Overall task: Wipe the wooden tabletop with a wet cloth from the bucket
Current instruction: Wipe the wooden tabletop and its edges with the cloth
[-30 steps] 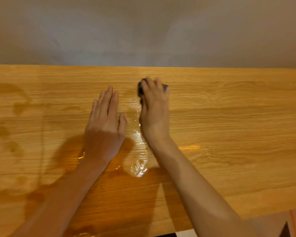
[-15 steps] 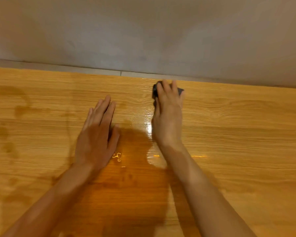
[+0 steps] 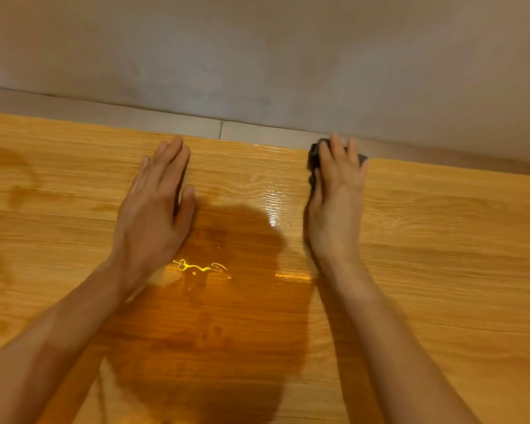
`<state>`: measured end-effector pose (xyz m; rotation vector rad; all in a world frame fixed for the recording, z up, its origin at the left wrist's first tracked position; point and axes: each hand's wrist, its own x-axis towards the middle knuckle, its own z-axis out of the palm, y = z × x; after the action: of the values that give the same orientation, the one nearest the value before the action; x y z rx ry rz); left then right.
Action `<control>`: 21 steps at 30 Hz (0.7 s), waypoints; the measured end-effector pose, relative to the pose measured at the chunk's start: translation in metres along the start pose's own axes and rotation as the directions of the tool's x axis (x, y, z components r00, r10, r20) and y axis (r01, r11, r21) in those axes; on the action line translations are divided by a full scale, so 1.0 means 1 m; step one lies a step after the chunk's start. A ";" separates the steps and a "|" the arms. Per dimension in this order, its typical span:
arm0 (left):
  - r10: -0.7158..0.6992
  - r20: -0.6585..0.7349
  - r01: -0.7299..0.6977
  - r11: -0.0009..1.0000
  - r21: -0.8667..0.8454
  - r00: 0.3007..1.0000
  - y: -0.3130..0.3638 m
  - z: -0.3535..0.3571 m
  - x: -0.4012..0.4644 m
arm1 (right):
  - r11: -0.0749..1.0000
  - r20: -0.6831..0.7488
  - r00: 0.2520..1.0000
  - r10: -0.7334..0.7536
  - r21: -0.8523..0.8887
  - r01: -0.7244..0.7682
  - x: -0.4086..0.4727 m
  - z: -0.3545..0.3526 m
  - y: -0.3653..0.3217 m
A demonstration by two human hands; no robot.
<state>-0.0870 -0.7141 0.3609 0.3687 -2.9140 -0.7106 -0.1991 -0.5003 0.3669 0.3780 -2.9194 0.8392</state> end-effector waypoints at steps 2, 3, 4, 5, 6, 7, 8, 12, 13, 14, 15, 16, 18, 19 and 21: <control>-0.020 0.013 0.020 1.000 -0.013 1.000 0.001 -0.001 0.000 | 0.984 0.064 0.983 -0.175 0.028 0.173 -0.003 0.034 -0.039; -0.026 0.021 0.027 0.999 -0.017 0.999 0.002 -0.001 -0.001 | 0.962 0.094 0.957 -0.273 0.030 0.271 -0.003 0.043 -0.050; -0.031 0.027 0.032 0.999 -0.021 0.999 0.003 -0.001 -0.001 | 0.937 0.119 0.930 -0.348 0.018 0.348 0.000 0.044 -0.052; -0.034 0.027 0.034 0.999 -0.029 0.999 0.003 -0.001 -0.001 | 0.924 0.158 0.912 -0.379 0.009 0.382 0.005 0.038 -0.047; -0.032 0.021 0.033 0.998 -0.044 0.999 0.003 -0.001 -0.001 | 0.930 0.202 0.910 -0.361 0.006 0.368 0.009 0.027 -0.033; -0.029 0.012 0.029 0.998 -0.064 1.000 0.003 -0.001 -0.001 | 0.947 0.222 0.924 -0.311 -0.005 0.320 0.013 0.011 -0.014; -0.023 0.007 0.023 0.997 -0.079 1.000 0.003 -0.001 -0.002 | 0.962 0.206 0.943 -0.262 -0.022 0.272 0.016 -0.007 0.008; -0.001 0.013 0.002 0.998 -0.057 1.000 0.001 -0.001 -0.001 | 0.979 0.167 0.976 -0.139 -0.123 0.161 0.034 -0.042 0.045; 0.005 0.010 -0.004 0.998 -0.059 1.000 0.000 -0.001 -0.001 | 0.977 0.173 0.977 -0.128 -0.147 0.154 0.039 -0.036 0.038; 0.011 0.003 -0.011 0.998 -0.063 1.000 -0.001 -0.001 0.000 | 0.976 0.176 0.976 -0.130 -0.153 0.158 0.043 -0.027 0.028; 0.017 -0.008 -0.017 0.998 -0.063 1.000 -0.002 0.000 0.000 | 0.972 0.174 0.974 -0.149 -0.153 0.176 0.046 -0.016 0.015; 0.020 -0.019 -0.021 0.998 -0.059 1.000 -0.002 0.001 0.000 | 0.966 0.171 0.968 -0.183 -0.152 0.209 0.048 -0.003 0.001; 0.020 -0.029 -0.021 0.998 -0.054 0.999 -0.002 0.003 0.000 | 0.948 0.174 0.953 -0.249 -0.155 0.277 0.050 0.022 -0.031; 0.015 -0.030 -0.016 0.998 -0.055 0.999 -0.002 0.003 0.000 | 0.938 0.167 0.946 -0.276 -0.169 0.304 0.049 0.036 -0.048; -0.001 -0.032 0.000 0.998 -0.057 1.000 -0.001 0.003 0.001 | 0.924 0.145 0.939 -0.311 -0.184 0.334 0.047 0.060 -0.079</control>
<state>-0.0877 -0.7141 0.3578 0.3711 -2.8573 -0.7789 -0.2247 -0.6067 0.3632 0.8837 -2.8848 0.4768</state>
